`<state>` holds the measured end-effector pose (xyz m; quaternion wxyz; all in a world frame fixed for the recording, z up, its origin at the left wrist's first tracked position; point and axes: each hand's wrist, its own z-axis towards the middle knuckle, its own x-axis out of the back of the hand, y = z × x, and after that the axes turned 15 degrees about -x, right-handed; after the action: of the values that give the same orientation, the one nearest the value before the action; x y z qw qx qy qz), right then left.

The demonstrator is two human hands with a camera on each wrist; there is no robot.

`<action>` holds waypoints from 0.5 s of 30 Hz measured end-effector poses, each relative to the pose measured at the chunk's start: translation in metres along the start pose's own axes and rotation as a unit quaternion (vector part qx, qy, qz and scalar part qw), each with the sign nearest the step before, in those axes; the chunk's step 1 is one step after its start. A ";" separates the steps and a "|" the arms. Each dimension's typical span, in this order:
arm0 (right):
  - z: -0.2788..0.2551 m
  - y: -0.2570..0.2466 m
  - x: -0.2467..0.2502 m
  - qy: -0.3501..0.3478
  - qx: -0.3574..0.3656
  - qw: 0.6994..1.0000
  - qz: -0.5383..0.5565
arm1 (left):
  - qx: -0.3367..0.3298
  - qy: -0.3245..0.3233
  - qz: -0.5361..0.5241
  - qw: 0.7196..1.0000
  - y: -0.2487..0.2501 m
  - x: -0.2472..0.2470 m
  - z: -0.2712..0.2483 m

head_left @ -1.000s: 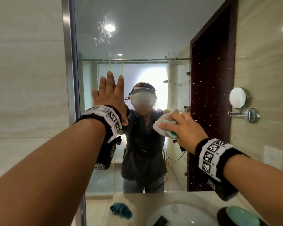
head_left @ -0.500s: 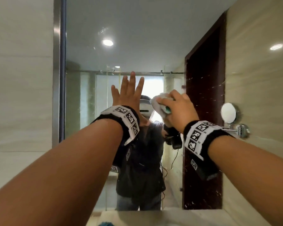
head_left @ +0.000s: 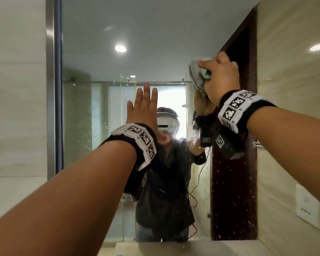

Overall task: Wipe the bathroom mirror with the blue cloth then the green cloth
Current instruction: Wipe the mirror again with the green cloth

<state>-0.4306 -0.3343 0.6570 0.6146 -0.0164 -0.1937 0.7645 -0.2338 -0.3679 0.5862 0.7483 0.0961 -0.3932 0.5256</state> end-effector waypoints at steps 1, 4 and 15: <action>-0.008 0.001 -0.002 -0.017 0.016 1.000 -0.009 | 0.002 0.001 0.002 1.000 0.001 0.000 0.000; -0.048 0.001 -0.007 -0.084 0.060 0.994 -0.022 | 0.014 -0.001 0.009 1.000 0.004 0.000 0.001; -0.067 0.025 -0.001 -0.111 0.097 0.989 -0.016 | 0.047 -0.030 -0.003 0.998 0.014 0.010 -0.003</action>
<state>-0.4363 -0.3213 0.5870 0.5997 0.1316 -0.1862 0.7671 -0.2430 -0.3527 0.5874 0.7322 0.1482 -0.3902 0.5382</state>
